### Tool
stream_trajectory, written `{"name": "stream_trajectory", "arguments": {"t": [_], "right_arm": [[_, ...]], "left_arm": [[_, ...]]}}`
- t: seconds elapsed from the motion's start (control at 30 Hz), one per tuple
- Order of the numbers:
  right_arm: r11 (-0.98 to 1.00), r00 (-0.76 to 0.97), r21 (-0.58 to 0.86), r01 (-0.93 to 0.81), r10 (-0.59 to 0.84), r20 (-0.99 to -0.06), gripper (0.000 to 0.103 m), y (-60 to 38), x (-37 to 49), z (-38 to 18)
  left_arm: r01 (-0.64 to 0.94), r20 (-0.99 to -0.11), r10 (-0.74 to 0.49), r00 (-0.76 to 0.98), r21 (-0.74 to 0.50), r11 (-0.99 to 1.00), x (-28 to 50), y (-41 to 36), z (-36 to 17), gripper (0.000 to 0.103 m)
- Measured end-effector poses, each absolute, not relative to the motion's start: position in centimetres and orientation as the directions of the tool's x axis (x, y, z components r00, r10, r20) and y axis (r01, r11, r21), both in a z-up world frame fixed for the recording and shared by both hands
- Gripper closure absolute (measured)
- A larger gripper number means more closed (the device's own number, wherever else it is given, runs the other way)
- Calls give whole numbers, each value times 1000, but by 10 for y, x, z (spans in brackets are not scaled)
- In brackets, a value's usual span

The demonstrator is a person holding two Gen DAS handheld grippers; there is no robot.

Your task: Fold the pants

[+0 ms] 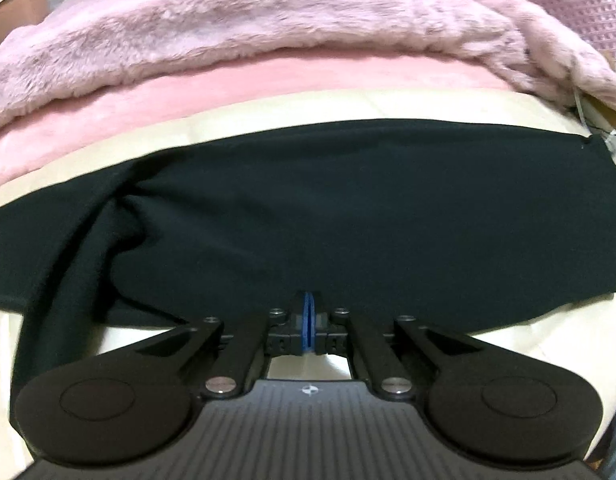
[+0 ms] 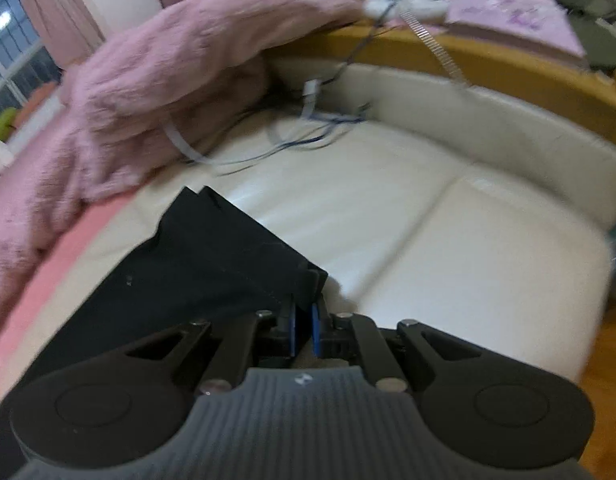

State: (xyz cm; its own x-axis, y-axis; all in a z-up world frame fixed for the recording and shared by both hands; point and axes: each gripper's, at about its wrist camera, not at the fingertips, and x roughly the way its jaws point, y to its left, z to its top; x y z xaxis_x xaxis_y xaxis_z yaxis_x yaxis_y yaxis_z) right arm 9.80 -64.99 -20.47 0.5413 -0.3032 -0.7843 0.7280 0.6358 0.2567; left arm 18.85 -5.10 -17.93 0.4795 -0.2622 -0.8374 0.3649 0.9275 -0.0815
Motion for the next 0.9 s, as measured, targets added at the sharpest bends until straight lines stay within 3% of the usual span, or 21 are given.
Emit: {"name": "stream_trajectory", "arguments": {"t": [0.1, 0.2, 0.27, 0.33, 0.47, 0.8, 0.87, 0.9], "right_arm": [[656, 510, 204, 727, -316, -800, 99, -664, 97, -203], [694, 490, 154, 703, -316, -813, 86, -663, 106, -199], [734, 486, 93, 672, -343, -804, 68, -656, 109, -191], [773, 488, 19, 634, -382, -785, 67, -646, 111, -180], [844, 534, -80, 530, -406, -741, 67, -632, 121, -158], [954, 577, -204, 219, -296, -761, 69, -608, 182, -143], [963, 575, -244, 117, -265, -774, 70, -601, 193, -146], [961, 568, -271, 64, -258, -782, 70, -598, 198, -148]], "left_arm": [[346, -819, -269, 506, -92, 934, 182, -43, -171, 94], [319, -784, -255, 566, -77, 945, 170, -18, -151, 78], [276, -765, -220, 605, -57, 959, 161, 8, -136, 68], [219, -756, -169, 633, -34, 975, 161, 38, -126, 61], [127, -783, -74, 618, 6, 992, 176, 89, -126, 61], [103, -840, -120, 529, -77, 992, 199, 125, -162, 58], [102, -840, -151, 521, -115, 988, 202, 127, -164, 62], [110, -839, -167, 517, -128, 986, 202, 126, -164, 72]]}}
